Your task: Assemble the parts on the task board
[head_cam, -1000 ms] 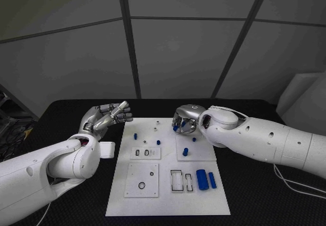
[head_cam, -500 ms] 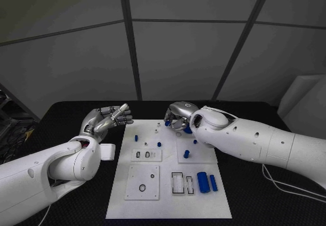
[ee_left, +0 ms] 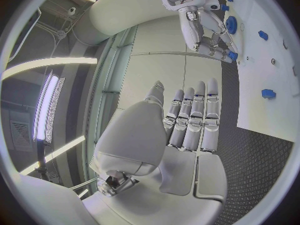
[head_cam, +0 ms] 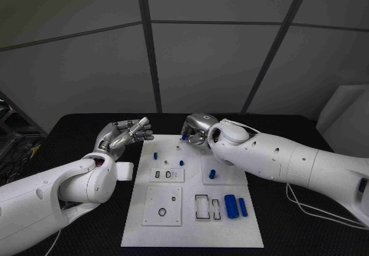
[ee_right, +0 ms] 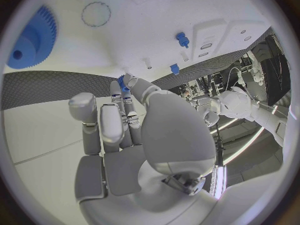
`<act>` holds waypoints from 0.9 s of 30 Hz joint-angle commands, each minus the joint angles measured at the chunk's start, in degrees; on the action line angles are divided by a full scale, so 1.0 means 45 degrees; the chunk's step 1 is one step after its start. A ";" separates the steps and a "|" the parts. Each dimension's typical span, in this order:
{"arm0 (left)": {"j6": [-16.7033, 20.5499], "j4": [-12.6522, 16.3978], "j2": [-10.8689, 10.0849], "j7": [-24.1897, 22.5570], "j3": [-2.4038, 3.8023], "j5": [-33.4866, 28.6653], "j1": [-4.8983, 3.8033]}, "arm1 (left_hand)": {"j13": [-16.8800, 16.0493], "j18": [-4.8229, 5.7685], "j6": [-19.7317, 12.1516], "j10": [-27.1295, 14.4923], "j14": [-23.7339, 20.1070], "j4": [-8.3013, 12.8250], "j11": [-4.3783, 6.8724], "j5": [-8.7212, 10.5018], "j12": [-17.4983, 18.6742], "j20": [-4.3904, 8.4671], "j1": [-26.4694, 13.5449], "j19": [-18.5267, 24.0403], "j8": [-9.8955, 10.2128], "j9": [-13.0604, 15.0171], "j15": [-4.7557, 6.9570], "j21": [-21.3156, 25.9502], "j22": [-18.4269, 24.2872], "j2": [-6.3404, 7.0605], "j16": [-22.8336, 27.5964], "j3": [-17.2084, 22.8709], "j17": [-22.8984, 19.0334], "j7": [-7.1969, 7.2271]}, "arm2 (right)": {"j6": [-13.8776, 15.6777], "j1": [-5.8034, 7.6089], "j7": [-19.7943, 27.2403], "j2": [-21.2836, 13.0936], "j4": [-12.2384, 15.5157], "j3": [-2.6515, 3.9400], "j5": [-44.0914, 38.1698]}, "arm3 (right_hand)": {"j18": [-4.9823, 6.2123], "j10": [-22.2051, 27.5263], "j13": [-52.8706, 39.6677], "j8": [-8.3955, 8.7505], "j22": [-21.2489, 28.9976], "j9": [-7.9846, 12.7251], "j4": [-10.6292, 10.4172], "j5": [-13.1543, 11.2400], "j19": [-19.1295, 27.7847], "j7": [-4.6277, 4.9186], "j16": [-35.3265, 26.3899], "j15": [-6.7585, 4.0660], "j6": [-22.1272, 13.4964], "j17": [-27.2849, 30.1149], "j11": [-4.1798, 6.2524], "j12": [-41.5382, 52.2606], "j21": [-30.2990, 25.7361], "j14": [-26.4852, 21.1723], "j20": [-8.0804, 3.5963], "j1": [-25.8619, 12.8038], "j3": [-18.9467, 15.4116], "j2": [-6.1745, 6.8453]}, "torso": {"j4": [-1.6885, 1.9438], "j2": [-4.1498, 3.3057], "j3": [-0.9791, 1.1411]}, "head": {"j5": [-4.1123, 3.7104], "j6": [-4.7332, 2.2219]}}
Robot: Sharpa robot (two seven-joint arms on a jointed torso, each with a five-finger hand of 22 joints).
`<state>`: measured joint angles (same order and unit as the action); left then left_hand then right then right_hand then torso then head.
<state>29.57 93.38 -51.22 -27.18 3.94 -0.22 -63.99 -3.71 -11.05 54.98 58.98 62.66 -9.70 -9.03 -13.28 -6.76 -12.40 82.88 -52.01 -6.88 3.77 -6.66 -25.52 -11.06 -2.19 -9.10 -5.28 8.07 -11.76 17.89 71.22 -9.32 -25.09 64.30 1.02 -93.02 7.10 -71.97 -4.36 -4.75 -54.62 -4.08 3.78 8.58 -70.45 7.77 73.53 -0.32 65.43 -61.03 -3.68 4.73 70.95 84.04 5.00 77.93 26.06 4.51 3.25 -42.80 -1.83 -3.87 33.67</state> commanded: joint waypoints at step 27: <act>-0.0217 -0.0053 0.0122 0.0080 0.0015 0.0060 -0.0029 | 0.0012 0.0146 -0.0011 -0.0080 -0.0094 0.0093 -0.0094 -0.0011 0.0132 -0.0064 0.0069 -0.0059 0.0140 -0.0020 -0.0031 0.0030 0.0025 0.0048 0.0109 -0.0003 0.0029 -0.0089 | -0.0816 0.0037 0.0007 0.0759 -0.0797 -0.0001 0.0007 | -0.0079 0.0031 0.0028 0.0072 -0.0049 -0.0066 -0.0162 0.0012 0.0017 0.0076 0.0148 -0.0001 -0.0007 -0.0070 -0.0095 -0.0129 0.0097 0.0442 0.0033 -0.0189 0.0069 0.0055 | -0.0041 -0.0033 0.0001 | 0.0113 0.0138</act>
<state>29.28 93.14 -50.75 -26.70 3.95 -0.21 -64.01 -3.72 -11.05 54.98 58.77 62.66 -9.71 -9.24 -13.28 -6.40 -12.40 82.88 -52.00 -6.62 3.77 -6.66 -25.52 -11.02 -2.19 -8.82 -5.28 8.13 -11.77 16.20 71.53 -9.62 -21.85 60.77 1.14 -92.97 7.11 -71.97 -4.27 -4.17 -54.78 -4.18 3.38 8.29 -70.45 8.13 73.99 -0.31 65.19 -61.29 -3.69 4.42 71.19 84.03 5.00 77.64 26.46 4.82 3.06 -42.97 -1.79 -3.37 34.25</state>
